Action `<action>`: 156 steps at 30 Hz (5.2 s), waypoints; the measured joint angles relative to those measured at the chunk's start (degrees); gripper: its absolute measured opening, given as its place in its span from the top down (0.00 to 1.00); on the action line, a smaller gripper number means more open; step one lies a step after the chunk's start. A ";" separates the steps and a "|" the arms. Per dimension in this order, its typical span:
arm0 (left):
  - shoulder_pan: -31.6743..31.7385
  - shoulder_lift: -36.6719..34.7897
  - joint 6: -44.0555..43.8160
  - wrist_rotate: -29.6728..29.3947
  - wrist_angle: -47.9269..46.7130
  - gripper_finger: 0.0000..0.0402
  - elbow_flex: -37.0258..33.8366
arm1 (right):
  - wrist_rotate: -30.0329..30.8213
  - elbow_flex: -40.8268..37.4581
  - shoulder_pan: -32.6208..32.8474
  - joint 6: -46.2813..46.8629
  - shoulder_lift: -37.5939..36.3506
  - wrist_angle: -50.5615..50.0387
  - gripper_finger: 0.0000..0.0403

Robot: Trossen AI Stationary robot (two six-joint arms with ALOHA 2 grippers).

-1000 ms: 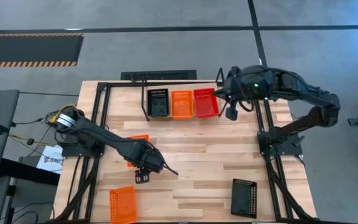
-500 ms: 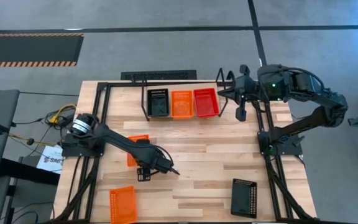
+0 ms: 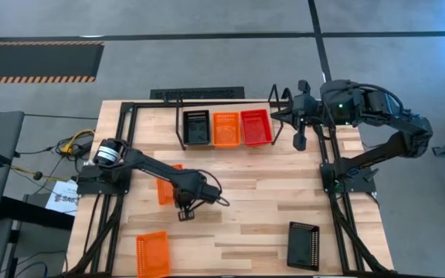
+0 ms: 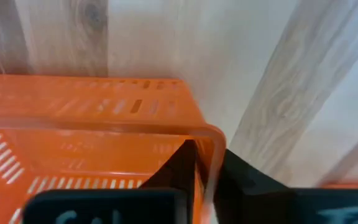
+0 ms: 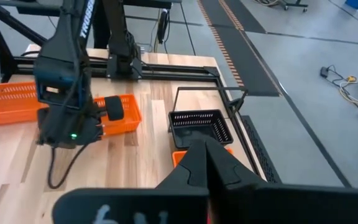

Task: Stack baskets on shelf by color
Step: Stack the orange bin on top of the other orange bin on the shelf

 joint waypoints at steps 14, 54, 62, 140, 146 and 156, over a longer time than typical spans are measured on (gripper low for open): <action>3.70 -7.50 -0.94 0.36 -17.41 1.00 16.03 | 0.00 0.00 -0.26 0.00 0.02 0.02 0.99; 24.53 8.09 34.62 -14.80 -7.19 1.00 45.90 | 3.68 0.00 -0.24 3.67 0.04 0.50 0.99; 25.19 13.79 33.46 -14.85 -4.85 1.00 45.90 | 3.67 0.00 -0.24 3.65 0.04 0.39 0.99; 26.52 13.71 31.39 -16.36 -7.00 0.62 47.20 | 3.67 0.00 -0.22 3.06 0.04 0.20 0.99; 26.30 13.40 27.73 -16.35 -11.71 0.62 54.99 | 3.67 0.00 -0.23 3.06 0.04 0.20 0.99; 25.67 11.61 27.57 -16.89 0.67 0.62 57.07 | 3.67 0.00 -0.23 3.09 0.03 -0.04 0.99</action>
